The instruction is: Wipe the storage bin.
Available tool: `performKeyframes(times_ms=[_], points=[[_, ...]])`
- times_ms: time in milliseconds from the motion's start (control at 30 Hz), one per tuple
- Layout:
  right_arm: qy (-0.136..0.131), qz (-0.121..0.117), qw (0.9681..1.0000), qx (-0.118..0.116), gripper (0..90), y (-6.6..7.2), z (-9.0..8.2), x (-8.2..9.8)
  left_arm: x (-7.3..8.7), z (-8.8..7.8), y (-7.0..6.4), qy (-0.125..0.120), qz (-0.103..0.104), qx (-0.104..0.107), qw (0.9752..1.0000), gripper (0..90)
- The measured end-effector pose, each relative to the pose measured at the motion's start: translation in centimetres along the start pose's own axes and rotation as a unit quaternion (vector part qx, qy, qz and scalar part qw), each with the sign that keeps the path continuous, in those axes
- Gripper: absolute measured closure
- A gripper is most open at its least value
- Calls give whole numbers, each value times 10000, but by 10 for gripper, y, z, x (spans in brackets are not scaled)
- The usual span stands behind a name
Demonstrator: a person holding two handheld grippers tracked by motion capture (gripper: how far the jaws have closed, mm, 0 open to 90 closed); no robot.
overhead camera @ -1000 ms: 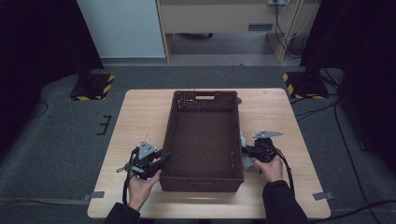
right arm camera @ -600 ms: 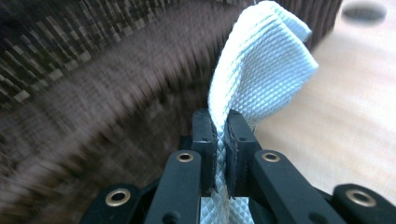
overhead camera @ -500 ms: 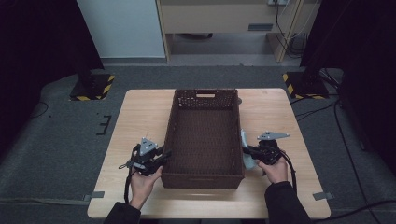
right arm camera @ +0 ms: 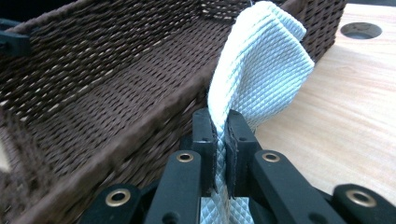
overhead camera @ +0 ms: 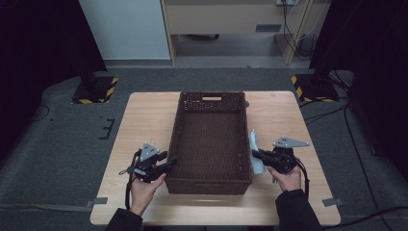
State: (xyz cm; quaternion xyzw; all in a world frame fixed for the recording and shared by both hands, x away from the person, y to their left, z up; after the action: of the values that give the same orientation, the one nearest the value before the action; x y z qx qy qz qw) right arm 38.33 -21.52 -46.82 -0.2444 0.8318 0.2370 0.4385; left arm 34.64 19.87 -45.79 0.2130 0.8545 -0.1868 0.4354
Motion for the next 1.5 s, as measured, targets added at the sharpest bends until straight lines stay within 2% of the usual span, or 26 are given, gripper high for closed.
performKeyframes(times_ms=[67, 167, 233, 367, 433, 533, 567, 633, 667, 700, 767, 833, 867, 1000, 1100, 1167, 1267, 1333, 1400, 1500], points=[[67, 23, 10000, -3, 849, 3, -1, 5, 1, -1, 0, 11, 41, 57, 10000, 539], [284, 114, 9995, 6, 849, 6, 3, 17, 0, 1, -3, 43, 132, 89, 9999, 591], [442, 122, 9989, 9, 849, 7, 7, 24, 0, 0, -4, 48, 174, 52, 9998, 616], [873, 242, 9959, 43, 849, 7, 22, 36, 0, 0, -6, 43, 168, 8, 9998, 653], [938, 240, 9953, 23, 849, 8, 25, 38, 0, 0, -7, 43, 170, -17, 9998, 666], [714, 281, 9971, -5, 849, 7, 19, 31, 0, 0, -8, 34, 118, -88, 9999, 681], [548, 326, 9980, -32, 848, 7, 14, 27, 0, 1, -9, 23, 75, -123, 9999, 690], [252, 260, 9993, -47, 848, 6, 5, 20, -1, 1, -8, -7, -17, -172, 9999, 701], [1, 253, 9996, -97, 848, 7, -3, 13, -1, 2, -8, -17, -33, -184, 9998, 707], [-92, 263, 9995, -121, 848, 8, -6, 11, -2, 3, -8, -28, -49, -202, 9998, 709], [-151, 145, 9997, -128, 848, 10, -11, 7, -2, 4, -9, -44, -68, -244, 9997, 711], [-133, 163, 9997, -153, 848, 11, -11, 8, -3, 6, -10, -74, -82, -308, 9995, 711], [-95, 148, 9997, -139, 848, 12, -10, 10, -4, 8, -10, -68, -87, -325, 9994, 711], [391, 191, 9990, -112, 848, 11, 6, 23, -6, 11, -8, -95, -124, -279, 9995, 705], [755, 255, 9968, -66, 848, 11, 20, 33, -6, 11, -7, -93, -72, -292, 9995, 696], [882, 248, 9958, -25, 848, 10, 25, 38, -6, 11, -7, -103, -67, -299, 9995, 694], [899, 253, 9956, -15, 848, 10, 23, 39, -6, 11, -7, -91, -66, -280, 9995, 692], [740, 229, 9970, -19, 848, 12, 15, 35, -6, 11, -6, -73, -71, -265, 9996, 685], [373, 187, 9991, -77, 847, 12, 3, 26, -6, 11, -5, 1, -54, -244, 9997, 676], [-132, 101, 9996, -224, 847, 18, -15, 15, -6, 11, -6, 21, 29, -283, 9996, 673]])
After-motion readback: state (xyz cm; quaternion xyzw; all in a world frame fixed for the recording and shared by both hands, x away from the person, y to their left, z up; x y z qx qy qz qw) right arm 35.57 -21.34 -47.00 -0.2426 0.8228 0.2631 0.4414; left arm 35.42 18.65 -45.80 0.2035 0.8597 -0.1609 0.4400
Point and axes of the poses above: each handheld gripper's, and its own axes: z roughly forward along the jaws, x roughly out of its underside, y roughly to its left, the point moved 1 cm from there along z, roughly forward along the jaws, and after that the axes turned 3 degrees about x, right-handed, at the moved point
